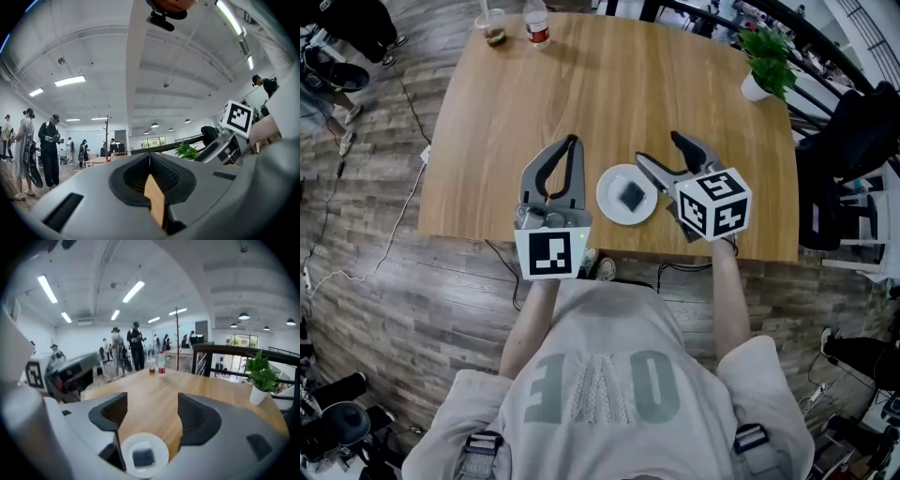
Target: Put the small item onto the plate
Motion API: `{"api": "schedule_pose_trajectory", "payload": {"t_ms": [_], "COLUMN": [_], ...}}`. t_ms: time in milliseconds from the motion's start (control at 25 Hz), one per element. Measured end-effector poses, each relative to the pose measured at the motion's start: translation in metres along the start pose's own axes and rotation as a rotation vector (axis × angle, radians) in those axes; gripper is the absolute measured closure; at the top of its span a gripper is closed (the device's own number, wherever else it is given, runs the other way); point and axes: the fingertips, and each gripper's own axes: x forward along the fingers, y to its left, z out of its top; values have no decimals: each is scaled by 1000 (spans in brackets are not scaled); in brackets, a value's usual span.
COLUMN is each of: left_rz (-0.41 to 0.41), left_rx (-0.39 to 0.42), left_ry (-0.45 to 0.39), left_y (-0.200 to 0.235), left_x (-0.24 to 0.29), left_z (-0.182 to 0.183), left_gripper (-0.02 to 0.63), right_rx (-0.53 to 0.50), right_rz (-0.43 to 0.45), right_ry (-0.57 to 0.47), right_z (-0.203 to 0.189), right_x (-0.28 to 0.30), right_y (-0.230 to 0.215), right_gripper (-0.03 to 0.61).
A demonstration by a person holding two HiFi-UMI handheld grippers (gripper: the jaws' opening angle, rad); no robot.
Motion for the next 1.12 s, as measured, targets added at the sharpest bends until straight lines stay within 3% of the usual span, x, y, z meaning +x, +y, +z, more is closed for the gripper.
{"api": "schedule_pose_trajectory", "payload": {"t_ms": [120, 200, 320, 440, 640, 1120], "left_rz": [-16, -30, -42, -56, -79, -98], "left_rx": [9, 32, 40, 35, 53, 49], "left_ry": [-10, -35, -62, -90, -148, -147], "left_y": [-4, -6, -7, -7, -13, -20], "left_x": [3, 6, 9, 9, 7, 3], "left_z": [8, 19, 35, 52, 77, 73], "left_gripper": [604, 604, 604, 604, 604, 604], "right_rx": [111, 181, 199, 148, 67, 25], "right_rz": [-79, -193, -301, -350, -423, -421], "right_ry": [-292, -473, -615, -633, -579, -546], "right_z": [51, 71, 81, 75, 60, 56], "right_x": [-41, -74, -107, -117, -116, -114], "right_y": [-11, -20, -18, -4, 11, 22], "right_gripper": [266, 532, 560, 560, 561, 561]}}
